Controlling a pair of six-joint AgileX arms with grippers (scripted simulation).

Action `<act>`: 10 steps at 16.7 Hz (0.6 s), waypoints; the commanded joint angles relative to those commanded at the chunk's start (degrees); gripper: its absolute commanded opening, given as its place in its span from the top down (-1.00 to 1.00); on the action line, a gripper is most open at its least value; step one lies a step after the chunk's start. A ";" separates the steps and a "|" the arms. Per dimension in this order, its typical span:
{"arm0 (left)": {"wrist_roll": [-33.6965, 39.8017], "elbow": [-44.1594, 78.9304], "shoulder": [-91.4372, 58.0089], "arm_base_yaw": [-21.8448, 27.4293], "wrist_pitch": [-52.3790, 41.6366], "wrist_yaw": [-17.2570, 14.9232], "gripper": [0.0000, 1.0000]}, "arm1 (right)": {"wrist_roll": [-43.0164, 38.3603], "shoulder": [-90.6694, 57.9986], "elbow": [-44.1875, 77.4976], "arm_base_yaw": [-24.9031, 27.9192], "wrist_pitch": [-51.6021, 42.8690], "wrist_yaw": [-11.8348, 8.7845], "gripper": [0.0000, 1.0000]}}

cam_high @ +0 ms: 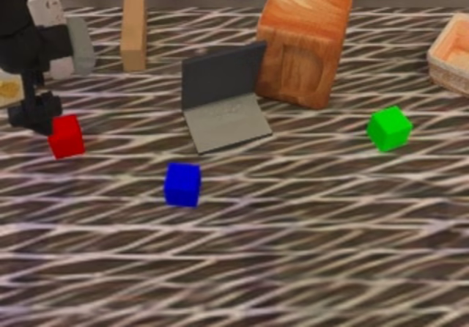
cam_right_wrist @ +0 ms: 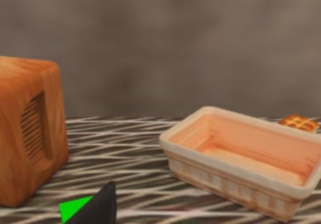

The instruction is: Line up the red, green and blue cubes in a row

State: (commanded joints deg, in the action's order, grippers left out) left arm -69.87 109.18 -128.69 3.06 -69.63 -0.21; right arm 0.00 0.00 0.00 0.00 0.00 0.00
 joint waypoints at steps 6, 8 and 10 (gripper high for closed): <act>-0.65 1.08 -1.30 -0.31 -0.59 0.01 -1.00 | 0.00 0.00 0.00 0.00 0.00 0.00 -1.00; -0.74 0.22 -1.57 -0.16 0.36 -0.01 -1.00 | 0.00 0.00 0.00 0.00 0.00 0.00 -1.00; -0.79 -2.14 -2.65 -0.06 3.68 -0.02 -1.00 | 0.00 0.00 0.00 0.00 0.00 0.00 -1.00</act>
State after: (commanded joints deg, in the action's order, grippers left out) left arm -70.67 107.05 -131.33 3.00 -65.94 -0.23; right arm 0.00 0.00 0.00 0.00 0.00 0.00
